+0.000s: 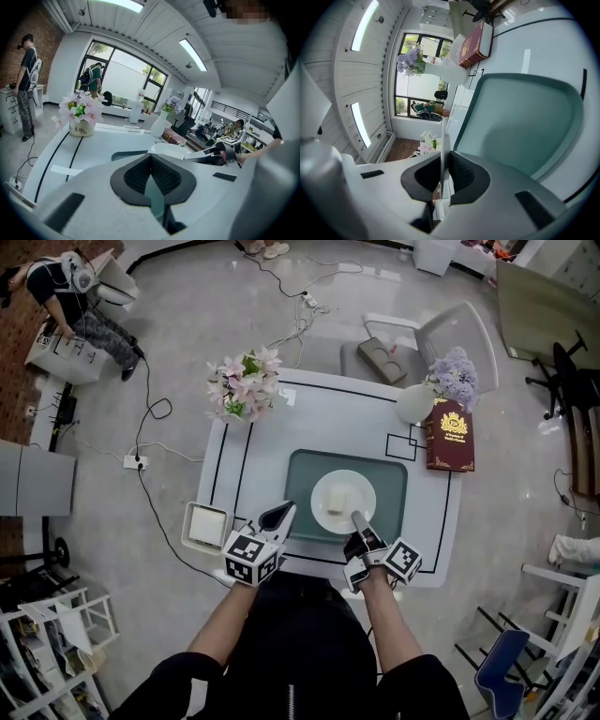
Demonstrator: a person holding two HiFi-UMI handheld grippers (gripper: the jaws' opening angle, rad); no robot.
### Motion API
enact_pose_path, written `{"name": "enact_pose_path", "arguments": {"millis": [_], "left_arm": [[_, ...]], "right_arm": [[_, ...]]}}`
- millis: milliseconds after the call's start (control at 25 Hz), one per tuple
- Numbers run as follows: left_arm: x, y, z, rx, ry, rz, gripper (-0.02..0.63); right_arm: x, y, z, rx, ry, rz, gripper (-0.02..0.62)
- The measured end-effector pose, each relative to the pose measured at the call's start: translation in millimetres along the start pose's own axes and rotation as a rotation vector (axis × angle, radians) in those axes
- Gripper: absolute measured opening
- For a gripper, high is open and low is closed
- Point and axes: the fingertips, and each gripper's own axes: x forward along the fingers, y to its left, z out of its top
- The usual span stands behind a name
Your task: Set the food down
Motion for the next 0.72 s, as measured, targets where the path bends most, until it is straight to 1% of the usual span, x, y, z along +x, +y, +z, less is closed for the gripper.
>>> {"name": "enact_pose_path", "arguments": {"millis": [120, 240, 400, 720], "left_arm": [[-4, 5, -2, -0.009, -0.004, 0.013, 0.005], [-8, 10, -3, -0.011, -0.003, 0.026, 0.005], [-13, 14, -6, -0.015, 0.003, 0.038, 0.005], [-18, 21, -16, -0.027, 0.02, 0.048, 0.005]], "right_arm": [[5, -9, -2, 0.003, 0.012, -0.008, 0.025], [5, -21, -6, -0.003, 0.027, -0.06, 0.025], [13, -20, -11, 0.007, 0.036, -0.025, 0.025], [22, -32, -14, 0.006, 0.048, -0.068, 0.025]]}}
